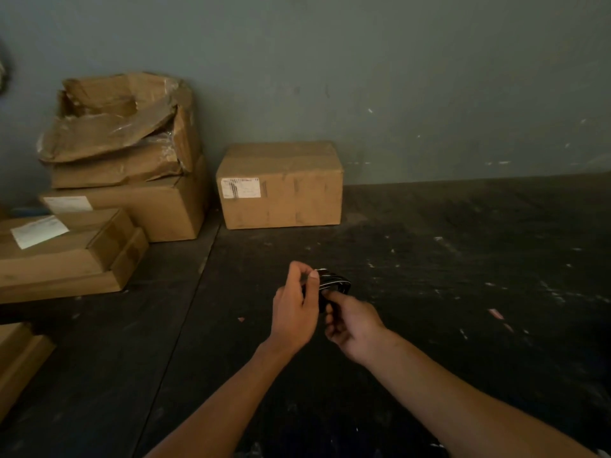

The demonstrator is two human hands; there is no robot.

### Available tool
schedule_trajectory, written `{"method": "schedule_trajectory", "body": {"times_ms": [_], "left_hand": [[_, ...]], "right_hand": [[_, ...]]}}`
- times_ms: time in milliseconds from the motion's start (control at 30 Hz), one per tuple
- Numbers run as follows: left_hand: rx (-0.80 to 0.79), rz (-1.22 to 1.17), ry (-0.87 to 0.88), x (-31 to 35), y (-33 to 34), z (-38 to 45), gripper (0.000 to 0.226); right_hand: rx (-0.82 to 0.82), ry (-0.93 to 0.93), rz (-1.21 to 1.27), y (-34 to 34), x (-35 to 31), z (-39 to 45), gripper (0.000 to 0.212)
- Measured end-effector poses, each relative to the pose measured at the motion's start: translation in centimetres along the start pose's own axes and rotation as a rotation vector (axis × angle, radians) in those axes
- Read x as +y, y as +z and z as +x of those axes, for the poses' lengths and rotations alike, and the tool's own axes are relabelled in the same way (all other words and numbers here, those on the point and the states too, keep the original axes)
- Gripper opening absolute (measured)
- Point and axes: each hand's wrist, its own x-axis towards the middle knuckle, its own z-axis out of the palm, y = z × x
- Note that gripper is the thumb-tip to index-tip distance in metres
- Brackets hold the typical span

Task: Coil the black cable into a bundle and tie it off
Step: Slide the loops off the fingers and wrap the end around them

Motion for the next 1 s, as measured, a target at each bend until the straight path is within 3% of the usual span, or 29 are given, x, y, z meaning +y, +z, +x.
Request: {"method": "schedule_trajectory", "body": {"times_ms": [167,400,800,1000], "left_hand": [[-0.039,-0.094,-0.065,0.0,-0.1,0.0,0.012],[-0.134,-0.176,-0.281,-0.6,0.0,-0.2,0.023],[-0.113,-0.317,-0.429,-0.9,-0.3,-0.3,0.021],[-0.038,-0.287,-0.436,-1.2,0.0,-0.5,0.018]], "right_hand": [[-0.048,-0.024,0.149,-0.4,0.3,0.2,0.011],[-0.183,-0.053,0.143,-1.0,0.5,0.4,0.017],[-0.181,-0.146,-0.273,-2.3,-0.2,0.4,0.016],[-0.077,-0.416,-0.343,-2.0,0.9,0.1,0.016]]}}
